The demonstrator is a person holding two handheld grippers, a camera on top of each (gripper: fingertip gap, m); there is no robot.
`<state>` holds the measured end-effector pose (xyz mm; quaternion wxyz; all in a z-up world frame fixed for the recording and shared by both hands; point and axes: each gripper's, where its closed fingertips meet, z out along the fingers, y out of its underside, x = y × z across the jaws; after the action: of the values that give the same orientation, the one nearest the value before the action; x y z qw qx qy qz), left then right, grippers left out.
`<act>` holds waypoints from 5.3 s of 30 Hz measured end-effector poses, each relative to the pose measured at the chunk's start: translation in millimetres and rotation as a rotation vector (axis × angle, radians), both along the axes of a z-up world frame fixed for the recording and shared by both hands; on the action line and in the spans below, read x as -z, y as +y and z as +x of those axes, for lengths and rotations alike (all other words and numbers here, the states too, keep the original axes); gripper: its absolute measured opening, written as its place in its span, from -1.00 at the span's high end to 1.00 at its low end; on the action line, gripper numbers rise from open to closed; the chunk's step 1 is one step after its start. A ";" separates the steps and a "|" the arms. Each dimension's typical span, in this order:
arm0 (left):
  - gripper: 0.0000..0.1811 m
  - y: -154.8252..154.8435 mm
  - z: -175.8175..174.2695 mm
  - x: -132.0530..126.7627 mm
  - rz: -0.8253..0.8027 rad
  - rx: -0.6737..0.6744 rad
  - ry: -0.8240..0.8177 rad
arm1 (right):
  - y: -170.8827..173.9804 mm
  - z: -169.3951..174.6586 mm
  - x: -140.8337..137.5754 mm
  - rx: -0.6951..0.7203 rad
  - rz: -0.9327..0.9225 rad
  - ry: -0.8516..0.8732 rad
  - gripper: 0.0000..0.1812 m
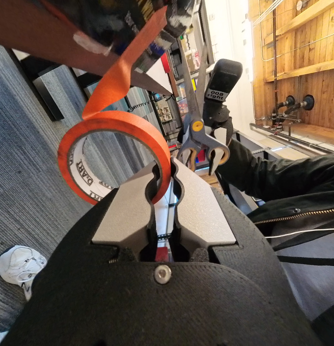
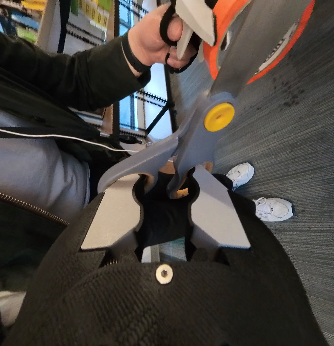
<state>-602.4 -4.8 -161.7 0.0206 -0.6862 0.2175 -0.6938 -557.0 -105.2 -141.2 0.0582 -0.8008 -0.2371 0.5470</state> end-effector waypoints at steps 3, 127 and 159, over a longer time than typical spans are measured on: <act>0.92 -4.4 -3.9 -2.4 -0.012 0.000 0.006 | -3.2 -6.3 -0.2 -0.073 -0.007 0.001 0.53; 0.92 -31.3 -28.0 -36.9 -0.092 0.079 -0.022 | 45.2 29.2 32.7 -0.964 -0.071 -0.254 0.69; 0.92 -33.2 -32.1 -45.9 -0.079 0.101 -0.051 | 36.1 22.0 19.8 -0.897 -0.150 -0.100 0.76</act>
<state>-634.5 -38.0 -115.8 -0.0361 -0.6566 0.2237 -0.7194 -535.0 -69.2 -161.0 -0.2539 -0.6465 -0.5225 0.4945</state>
